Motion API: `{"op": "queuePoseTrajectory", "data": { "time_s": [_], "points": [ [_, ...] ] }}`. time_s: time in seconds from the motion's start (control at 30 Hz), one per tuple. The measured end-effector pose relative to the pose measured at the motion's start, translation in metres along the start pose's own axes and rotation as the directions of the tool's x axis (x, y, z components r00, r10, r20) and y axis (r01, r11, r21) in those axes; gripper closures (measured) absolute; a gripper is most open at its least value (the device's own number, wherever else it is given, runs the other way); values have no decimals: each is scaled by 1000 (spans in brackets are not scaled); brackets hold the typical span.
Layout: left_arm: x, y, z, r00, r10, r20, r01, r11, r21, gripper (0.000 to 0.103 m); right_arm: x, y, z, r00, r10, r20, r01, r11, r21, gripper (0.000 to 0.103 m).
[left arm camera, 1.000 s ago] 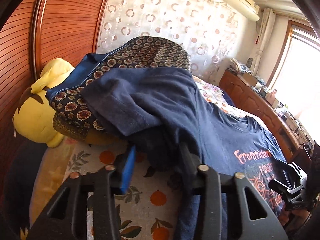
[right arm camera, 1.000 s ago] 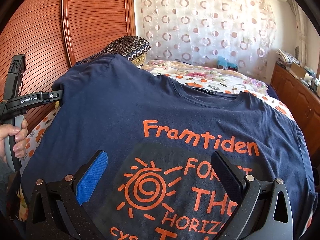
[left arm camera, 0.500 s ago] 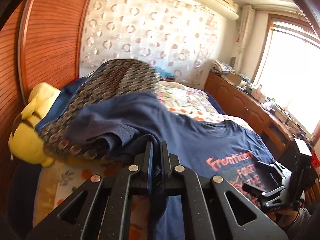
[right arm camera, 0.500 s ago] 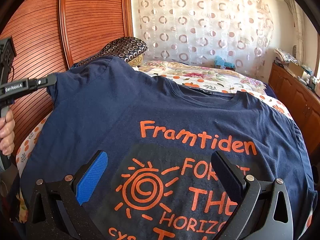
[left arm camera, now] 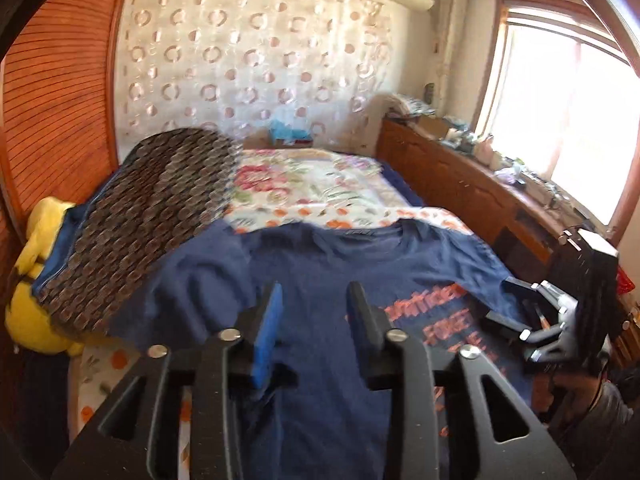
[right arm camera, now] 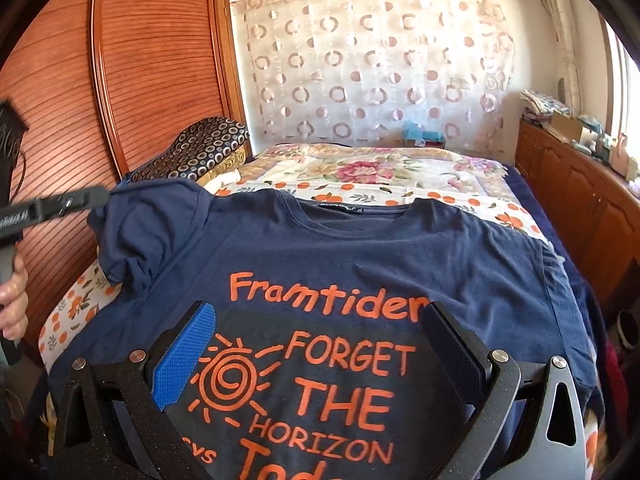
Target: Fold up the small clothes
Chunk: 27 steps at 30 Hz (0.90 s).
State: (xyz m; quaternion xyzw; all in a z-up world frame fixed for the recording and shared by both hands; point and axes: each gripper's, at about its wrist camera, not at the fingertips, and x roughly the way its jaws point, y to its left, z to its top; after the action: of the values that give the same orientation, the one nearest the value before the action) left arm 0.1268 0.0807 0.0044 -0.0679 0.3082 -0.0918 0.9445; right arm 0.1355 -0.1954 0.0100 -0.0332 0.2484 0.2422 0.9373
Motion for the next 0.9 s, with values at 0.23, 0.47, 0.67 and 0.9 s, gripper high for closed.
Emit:
{"op": "queuePoseTrajectory", "data": {
  "time_s": [0.23,0.47,0.67,0.9],
  "points": [
    [-11,42,-42,990,115,-78,-116,993,-6,29,7,14,10,996,89,-9,-89,996,-14,0],
    [-18,75,-75,978,161,-132,-168,985,-40,28,35,61,30,970,238,-46,-241,966,-93,6],
    [-30,93,-89,976,175,-130,-185,980,-72,28,69,116,52,931,352,-101,-364,917,-162,28],
    [-35,99,-95,977,181,-115,-193,976,-101,28,118,181,64,888,416,-195,-455,855,-248,44]
  ]
}}
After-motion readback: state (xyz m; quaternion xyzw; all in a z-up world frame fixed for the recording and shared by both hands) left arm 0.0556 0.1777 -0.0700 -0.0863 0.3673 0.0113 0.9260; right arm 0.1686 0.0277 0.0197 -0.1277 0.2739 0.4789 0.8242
